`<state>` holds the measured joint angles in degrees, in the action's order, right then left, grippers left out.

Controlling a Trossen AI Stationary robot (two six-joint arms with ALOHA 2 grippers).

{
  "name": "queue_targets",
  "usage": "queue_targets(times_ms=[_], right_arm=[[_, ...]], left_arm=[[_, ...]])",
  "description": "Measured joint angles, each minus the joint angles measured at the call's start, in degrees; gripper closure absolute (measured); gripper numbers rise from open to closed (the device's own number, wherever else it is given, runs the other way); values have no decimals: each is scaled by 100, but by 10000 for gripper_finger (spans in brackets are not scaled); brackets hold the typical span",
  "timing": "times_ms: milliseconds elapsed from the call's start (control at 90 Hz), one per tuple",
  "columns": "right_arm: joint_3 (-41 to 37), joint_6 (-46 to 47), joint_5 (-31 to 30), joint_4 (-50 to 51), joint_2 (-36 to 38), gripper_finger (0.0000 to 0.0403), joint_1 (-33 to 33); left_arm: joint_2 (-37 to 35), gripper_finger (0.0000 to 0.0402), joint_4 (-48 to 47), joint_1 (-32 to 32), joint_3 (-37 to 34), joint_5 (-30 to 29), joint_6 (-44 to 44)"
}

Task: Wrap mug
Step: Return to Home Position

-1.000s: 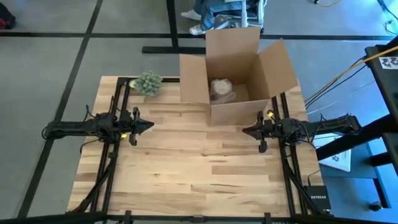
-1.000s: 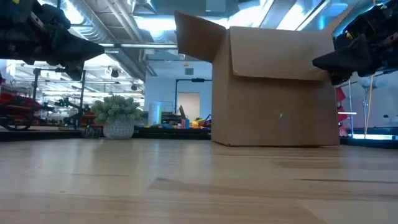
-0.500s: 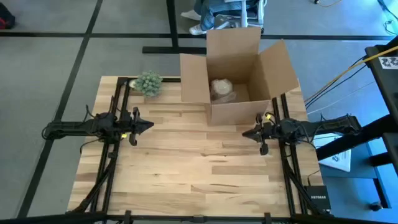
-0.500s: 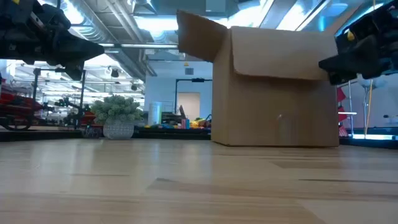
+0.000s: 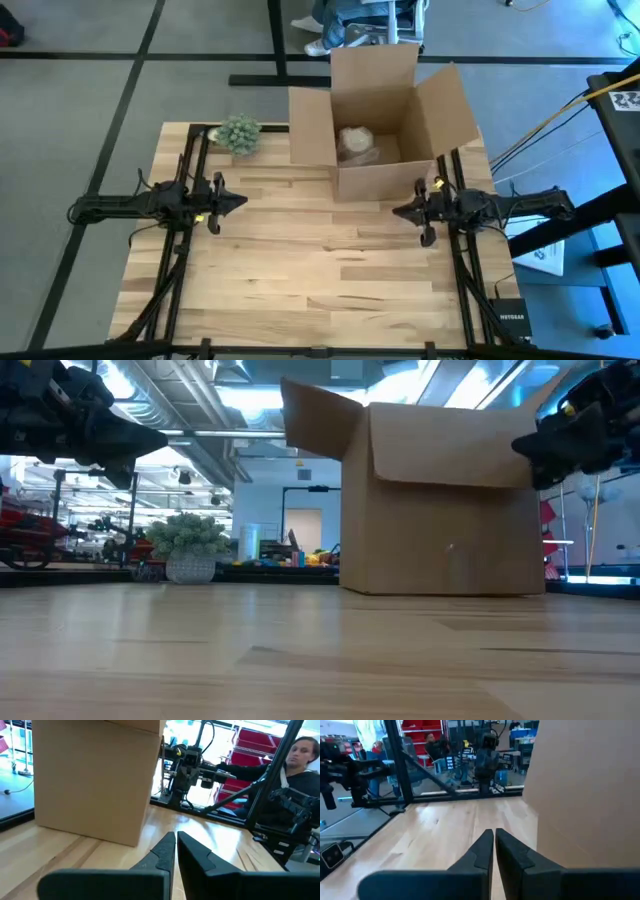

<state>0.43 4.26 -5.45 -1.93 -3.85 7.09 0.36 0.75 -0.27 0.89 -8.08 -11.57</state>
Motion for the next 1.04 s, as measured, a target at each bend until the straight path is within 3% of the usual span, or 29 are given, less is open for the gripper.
queue_targets(times_ms=[189, 1044], right_arm=[[0, -313, 197, 71, 364, 398, 0], [0, -311, 247, 85, 321, 398, 0]], left_arm=[[0, 401, 2, 0, -2, 1, 0], [0, 401, -2, 0, -2, 0, 0]])
